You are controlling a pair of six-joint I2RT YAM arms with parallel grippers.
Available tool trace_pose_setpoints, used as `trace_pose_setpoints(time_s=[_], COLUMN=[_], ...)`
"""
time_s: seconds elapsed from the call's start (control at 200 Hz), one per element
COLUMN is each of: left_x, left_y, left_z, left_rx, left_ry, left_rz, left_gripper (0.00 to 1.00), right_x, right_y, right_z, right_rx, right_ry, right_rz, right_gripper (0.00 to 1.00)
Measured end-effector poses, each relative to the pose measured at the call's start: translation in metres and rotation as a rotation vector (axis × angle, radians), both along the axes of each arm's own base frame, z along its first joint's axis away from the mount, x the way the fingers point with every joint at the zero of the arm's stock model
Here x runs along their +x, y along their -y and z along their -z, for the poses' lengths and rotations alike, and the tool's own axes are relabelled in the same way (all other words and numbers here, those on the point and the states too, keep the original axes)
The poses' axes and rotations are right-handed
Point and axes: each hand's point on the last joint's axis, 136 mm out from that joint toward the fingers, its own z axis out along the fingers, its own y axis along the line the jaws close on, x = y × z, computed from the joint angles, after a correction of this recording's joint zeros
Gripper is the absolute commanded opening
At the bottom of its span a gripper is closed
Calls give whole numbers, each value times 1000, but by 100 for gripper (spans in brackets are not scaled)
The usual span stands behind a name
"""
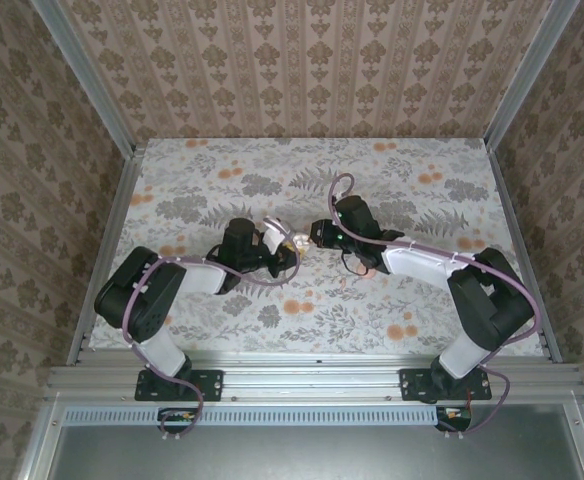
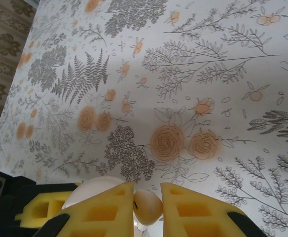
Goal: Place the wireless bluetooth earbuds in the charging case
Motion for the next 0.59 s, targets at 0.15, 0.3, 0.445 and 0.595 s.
trace_pose_setpoints(time_s=[0.15, 0.3, 0.445, 0.595], left_x=[3, 4, 4, 4], left_y=[1, 1, 1, 1], left_z=[-1, 2, 1, 1], left_rx=[-4, -1, -2, -5], left_ry=[-6, -14, -16, -22], left_rz=[-11, -14, -17, -19], left_gripper=[7, 8, 7, 7], right_x=[-4, -5, -4, -5], right_y=[-4, -3, -5, -9], right_z=[-4, -6, -9, -12], right_rx=[9, 13, 17, 25], right_ry=[20, 36, 48, 59], right_rz=[-9, -5, -5, -13], right_gripper=[18, 18, 18, 18])
